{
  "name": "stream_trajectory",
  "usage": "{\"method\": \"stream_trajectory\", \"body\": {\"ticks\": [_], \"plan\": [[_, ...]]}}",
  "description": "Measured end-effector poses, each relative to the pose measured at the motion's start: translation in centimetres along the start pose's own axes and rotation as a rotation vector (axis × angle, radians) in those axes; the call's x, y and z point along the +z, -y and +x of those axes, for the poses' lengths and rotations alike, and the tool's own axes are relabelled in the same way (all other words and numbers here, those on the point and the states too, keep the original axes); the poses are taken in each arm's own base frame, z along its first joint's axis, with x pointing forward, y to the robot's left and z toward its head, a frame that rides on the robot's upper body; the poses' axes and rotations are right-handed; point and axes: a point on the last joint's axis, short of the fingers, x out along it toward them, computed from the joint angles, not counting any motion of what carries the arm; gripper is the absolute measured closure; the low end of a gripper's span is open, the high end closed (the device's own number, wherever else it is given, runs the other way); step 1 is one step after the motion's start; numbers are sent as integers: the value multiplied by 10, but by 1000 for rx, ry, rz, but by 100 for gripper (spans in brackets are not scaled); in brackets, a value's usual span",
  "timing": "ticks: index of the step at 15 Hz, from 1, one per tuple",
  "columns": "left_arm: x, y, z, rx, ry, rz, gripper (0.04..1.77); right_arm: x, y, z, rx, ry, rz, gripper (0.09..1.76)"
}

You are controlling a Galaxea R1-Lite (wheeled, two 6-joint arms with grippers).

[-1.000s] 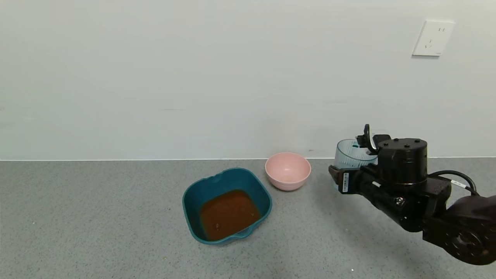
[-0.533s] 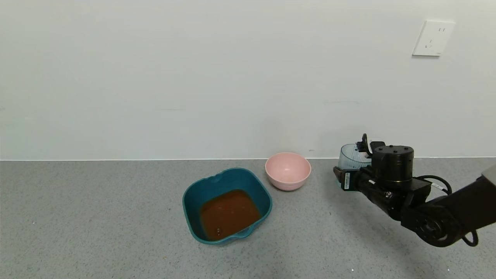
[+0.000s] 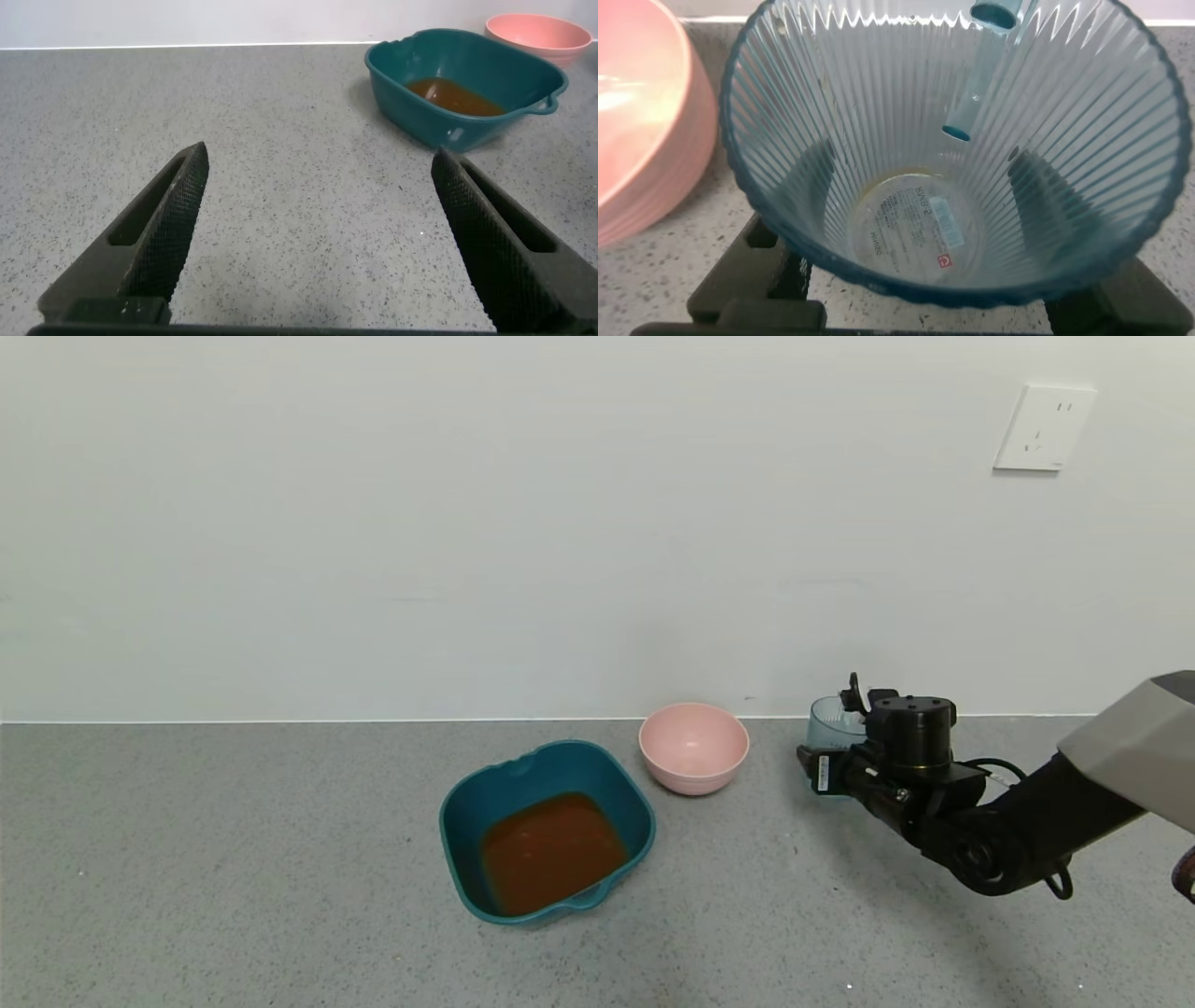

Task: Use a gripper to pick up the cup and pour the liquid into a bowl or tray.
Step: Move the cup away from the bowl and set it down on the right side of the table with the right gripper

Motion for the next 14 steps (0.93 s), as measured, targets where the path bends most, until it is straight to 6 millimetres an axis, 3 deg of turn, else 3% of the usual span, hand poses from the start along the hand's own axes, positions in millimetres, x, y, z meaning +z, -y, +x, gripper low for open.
{"method": "stream_trajectory", "body": {"ticks": [6, 14], "plan": [[0, 0, 0, 0, 0, 0, 9, -8, -2, 18, -8, -25, -14, 51], [0, 0, 0, 0, 0, 0, 9, -13, -7, 18, 2, -35, -20, 51]]}}
